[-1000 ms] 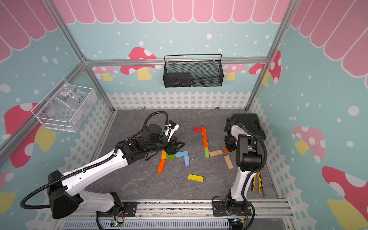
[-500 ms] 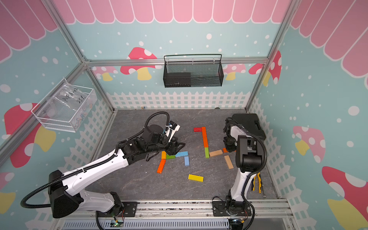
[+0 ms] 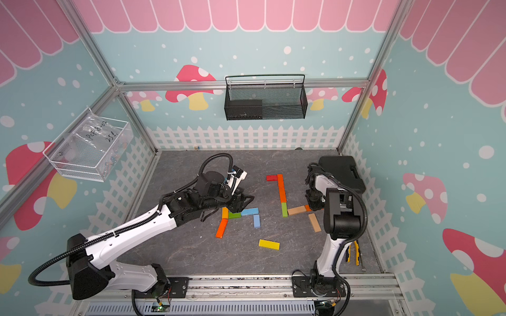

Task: Assemble a giraffe with building blocks
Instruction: Assemble the building block at the center of the board.

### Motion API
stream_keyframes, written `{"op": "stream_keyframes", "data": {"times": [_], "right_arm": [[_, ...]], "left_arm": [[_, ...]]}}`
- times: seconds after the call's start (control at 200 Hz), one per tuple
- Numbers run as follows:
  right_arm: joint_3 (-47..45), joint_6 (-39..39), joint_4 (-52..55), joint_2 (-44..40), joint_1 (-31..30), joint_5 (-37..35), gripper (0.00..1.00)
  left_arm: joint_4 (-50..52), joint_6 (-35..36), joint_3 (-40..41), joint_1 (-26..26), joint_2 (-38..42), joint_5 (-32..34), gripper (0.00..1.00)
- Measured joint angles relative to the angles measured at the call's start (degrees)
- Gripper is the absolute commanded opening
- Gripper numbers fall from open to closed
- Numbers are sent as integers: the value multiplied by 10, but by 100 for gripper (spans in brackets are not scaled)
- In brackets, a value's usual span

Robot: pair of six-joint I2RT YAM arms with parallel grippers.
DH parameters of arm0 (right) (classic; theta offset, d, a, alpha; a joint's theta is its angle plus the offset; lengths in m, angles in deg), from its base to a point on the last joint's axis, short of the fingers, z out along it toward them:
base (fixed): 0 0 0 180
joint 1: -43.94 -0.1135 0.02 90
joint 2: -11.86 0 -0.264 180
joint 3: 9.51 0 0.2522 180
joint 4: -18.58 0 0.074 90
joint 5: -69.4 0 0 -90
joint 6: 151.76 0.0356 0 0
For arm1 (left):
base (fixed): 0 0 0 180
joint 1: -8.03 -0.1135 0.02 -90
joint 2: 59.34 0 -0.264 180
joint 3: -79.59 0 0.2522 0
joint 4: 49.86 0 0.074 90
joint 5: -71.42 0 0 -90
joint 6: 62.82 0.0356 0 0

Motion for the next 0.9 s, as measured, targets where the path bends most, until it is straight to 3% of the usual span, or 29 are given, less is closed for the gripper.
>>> {"op": "stream_keyframes", "data": {"times": [0.901], "right_arm": [[-20,15,0,-15,-4,1,15]], "left_arm": [[0,0,0,0,7,3,63]]}}
